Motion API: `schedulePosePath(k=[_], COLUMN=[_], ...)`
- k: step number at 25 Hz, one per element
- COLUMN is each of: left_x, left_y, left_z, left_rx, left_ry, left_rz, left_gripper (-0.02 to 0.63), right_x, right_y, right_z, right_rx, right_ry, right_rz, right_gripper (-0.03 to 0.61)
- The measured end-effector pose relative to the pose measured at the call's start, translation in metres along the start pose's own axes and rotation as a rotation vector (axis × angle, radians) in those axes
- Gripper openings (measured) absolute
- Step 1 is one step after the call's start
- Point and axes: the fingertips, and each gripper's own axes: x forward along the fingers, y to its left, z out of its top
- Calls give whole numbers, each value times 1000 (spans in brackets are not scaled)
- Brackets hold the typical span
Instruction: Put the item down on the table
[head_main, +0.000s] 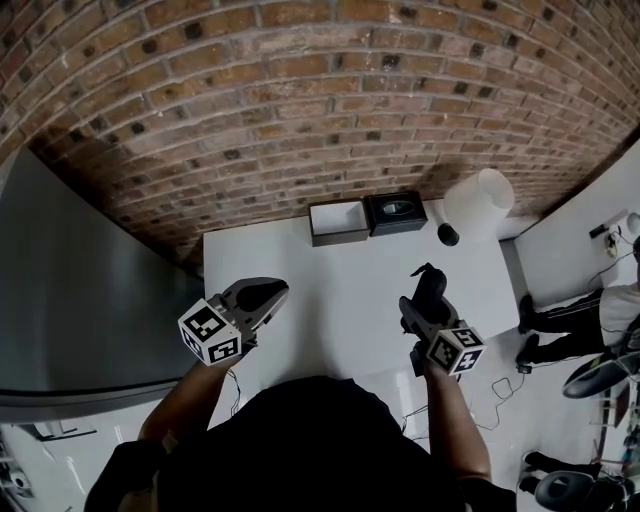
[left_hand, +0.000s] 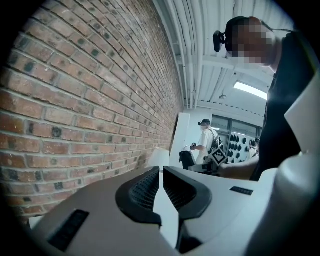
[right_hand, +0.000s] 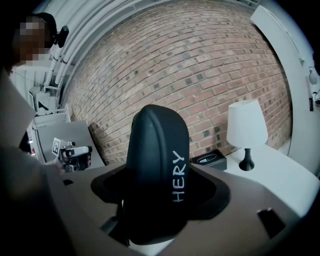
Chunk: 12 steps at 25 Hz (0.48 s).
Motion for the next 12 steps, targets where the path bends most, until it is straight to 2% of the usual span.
schedulePosePath(k=[12], left_x=[-4], left_y=[12], left_z=[0], left_rx=[-7], left_ry=[6], left_rz=[22], left_gripper=[41], right_x=[25], right_y=[-25], right_z=[-32], right_rx=[17], right_ry=[82], right_rz=[-35], right_gripper=[341])
